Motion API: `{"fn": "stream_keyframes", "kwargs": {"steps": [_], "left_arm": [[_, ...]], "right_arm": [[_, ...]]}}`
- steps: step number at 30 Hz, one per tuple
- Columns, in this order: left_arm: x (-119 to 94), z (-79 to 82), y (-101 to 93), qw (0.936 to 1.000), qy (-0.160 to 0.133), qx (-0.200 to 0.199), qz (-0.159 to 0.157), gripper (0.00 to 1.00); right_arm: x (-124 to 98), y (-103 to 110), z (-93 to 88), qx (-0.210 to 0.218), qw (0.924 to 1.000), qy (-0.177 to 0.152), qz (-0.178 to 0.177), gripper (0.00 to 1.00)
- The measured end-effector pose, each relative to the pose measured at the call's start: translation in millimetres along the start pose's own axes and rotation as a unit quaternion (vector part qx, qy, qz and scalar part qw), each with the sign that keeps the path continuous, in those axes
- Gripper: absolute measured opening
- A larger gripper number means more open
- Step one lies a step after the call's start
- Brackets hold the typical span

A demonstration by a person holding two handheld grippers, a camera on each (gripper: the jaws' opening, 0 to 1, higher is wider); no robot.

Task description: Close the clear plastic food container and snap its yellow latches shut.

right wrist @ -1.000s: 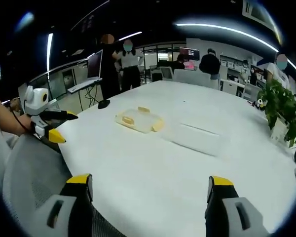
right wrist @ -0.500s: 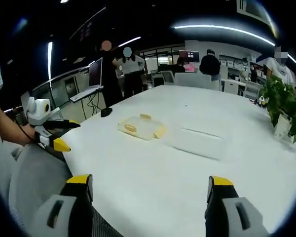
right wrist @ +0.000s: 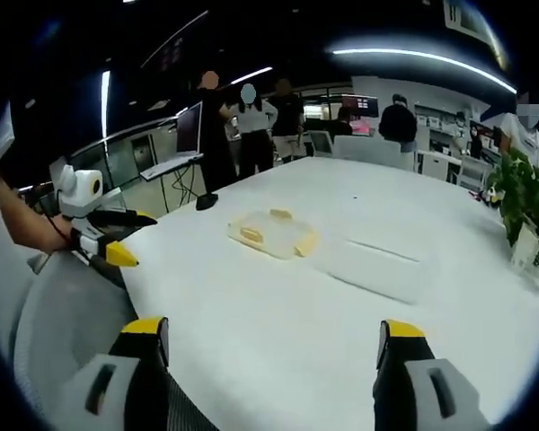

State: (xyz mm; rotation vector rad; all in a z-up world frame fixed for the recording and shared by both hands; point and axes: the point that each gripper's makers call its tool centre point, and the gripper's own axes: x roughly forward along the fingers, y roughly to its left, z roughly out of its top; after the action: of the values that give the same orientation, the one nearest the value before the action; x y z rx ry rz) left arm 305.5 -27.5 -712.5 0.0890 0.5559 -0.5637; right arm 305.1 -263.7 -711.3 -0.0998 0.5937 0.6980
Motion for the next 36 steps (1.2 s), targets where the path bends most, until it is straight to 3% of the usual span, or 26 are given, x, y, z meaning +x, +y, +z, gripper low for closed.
{"fn": "stream_keyframes", "kwargs": {"steps": [16, 20, 29, 36], "left_arm": [[21, 22.7, 9.8, 0.9972, 0.004, 0.053, -0.053, 0.86], [29, 21.1, 16.0, 0.9961, 0.018, 0.055, -0.066, 0.80], [43, 20.2, 20.5, 0.9903, 0.032, 0.093, -0.098, 0.79], [53, 18.6, 38.0, 0.9875, 0.044, 0.107, -0.107, 0.78]], "right_arm": [[37, 10, 22.2, -0.031, 0.9993, 0.013, 0.018, 0.88], [45, 21, 28.1, -0.042, 0.9973, 0.016, 0.057, 0.86], [60, 20, 37.0, -0.061, 0.9943, 0.034, 0.080, 0.76], [74, 6, 47.0, -0.075, 0.9928, 0.042, 0.084, 0.73]]}}
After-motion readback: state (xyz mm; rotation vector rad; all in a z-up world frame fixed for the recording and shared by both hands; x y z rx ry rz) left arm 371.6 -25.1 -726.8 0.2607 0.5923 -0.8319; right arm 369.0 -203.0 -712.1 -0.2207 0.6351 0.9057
